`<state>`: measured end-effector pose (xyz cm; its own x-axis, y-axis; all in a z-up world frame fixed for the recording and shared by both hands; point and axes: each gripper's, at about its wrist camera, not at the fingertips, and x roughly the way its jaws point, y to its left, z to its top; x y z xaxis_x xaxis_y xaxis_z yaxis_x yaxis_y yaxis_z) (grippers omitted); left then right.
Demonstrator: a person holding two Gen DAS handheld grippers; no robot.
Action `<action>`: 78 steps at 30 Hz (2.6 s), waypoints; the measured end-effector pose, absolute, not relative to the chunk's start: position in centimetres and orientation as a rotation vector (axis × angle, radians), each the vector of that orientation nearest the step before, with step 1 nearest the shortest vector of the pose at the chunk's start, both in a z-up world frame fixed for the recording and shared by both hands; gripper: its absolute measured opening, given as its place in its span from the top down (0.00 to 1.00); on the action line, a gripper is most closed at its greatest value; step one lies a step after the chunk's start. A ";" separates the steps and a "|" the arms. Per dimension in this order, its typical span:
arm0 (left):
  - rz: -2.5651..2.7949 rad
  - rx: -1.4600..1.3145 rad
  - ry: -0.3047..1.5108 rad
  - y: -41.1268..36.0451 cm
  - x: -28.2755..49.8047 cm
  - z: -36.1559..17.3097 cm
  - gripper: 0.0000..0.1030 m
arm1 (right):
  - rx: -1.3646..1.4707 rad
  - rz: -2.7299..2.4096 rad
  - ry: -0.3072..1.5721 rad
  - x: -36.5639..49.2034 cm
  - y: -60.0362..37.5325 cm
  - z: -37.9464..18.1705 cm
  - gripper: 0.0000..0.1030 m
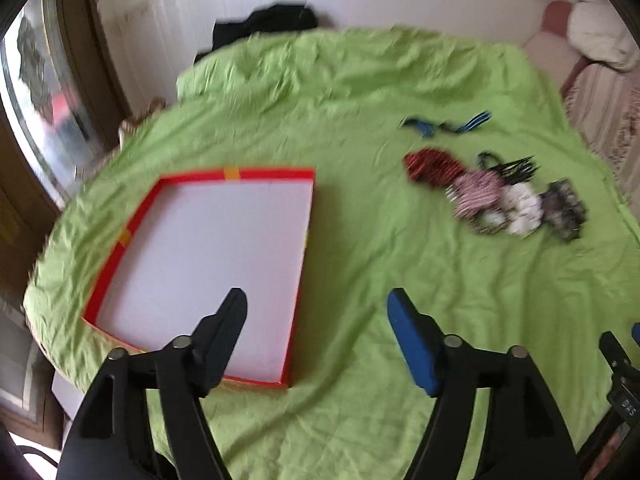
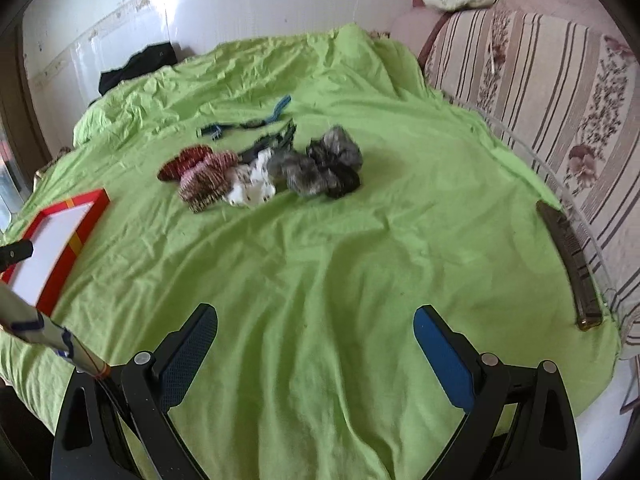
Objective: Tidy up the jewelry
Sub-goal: 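Move both tools toward the pile of scrunchies on the sheet, then grasp the plaid scrunchie with the left tool while the right tool grasps the grey sheer scrunchie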
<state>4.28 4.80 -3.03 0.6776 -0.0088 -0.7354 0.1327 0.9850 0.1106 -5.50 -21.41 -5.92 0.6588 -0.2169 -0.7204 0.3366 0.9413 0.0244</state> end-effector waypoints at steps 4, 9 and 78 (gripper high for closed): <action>-0.123 0.182 0.782 3.3 3.2 -0.8 0.29 | 0.118 -0.334 0.712 -7.3 -21.0 -3.5 0.03; -0.221 0.169 0.762 1.6 2.7 1.4 0.29 | 0.061 -0.355 0.635 -7.3 -21.8 0.7 0.03; -0.276 -0.113 0.988 6.9 8.8 -1.5 0.88 | 0.588 0.154 0.759 2.1 -25.7 -4.3 0.91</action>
<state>8.76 6.88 -1.49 0.5189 -0.2807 -0.8074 0.1783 0.9593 -0.2189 2.08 -25.71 -4.27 0.7228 0.3373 -0.6031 0.0751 0.8292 0.5538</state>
